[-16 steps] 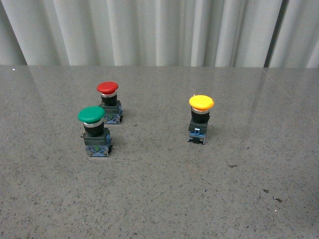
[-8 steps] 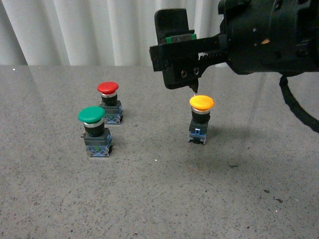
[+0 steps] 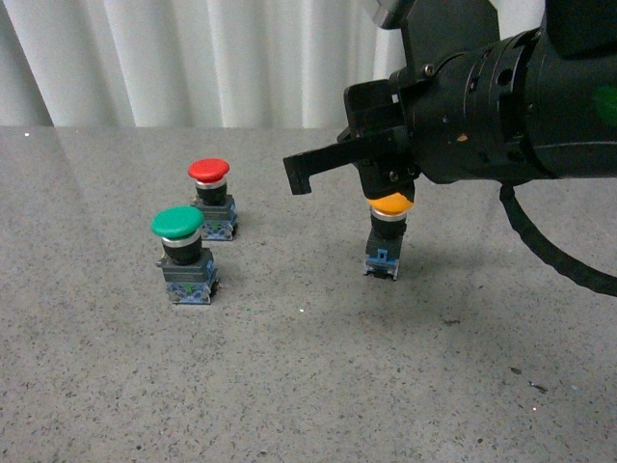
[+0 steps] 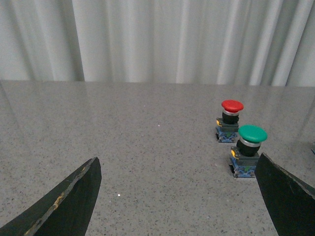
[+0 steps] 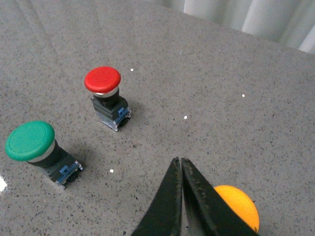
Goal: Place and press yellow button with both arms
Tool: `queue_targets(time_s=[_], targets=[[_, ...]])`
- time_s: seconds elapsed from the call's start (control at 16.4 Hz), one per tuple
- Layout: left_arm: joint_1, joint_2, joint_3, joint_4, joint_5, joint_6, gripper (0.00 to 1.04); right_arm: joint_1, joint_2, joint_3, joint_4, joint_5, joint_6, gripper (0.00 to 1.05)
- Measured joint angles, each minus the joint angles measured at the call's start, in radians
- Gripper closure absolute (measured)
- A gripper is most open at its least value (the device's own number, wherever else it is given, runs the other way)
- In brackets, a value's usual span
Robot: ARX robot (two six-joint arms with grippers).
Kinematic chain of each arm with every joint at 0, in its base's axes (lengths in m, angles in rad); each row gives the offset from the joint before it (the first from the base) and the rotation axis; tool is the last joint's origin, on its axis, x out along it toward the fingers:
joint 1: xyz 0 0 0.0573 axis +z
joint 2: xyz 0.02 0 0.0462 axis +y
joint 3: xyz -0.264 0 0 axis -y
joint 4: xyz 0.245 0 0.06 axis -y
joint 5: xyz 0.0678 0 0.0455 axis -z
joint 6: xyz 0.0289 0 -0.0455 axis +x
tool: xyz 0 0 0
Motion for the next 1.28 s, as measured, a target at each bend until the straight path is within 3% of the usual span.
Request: queue_targets(time_s=[0.06, 0.55, 1.28], targets=[[0.0, 0.0, 0.0, 0.0, 0.0, 0.0, 0.07, -0.001, 0.006, 0.002, -0.003, 0.002, -0.005, 1.03], [0.0, 0.0, 0.0, 0.0, 0.0, 0.0, 0.07, -0.065, 0.051, 0.016, -0.033, 0.004, -0.024, 1.03], [0.0, 0.0, 0.0, 0.0, 0.0, 0.0, 0.07, -0.065, 0.069, 0.01, -0.042, -0.005, -0.043, 1.03]])
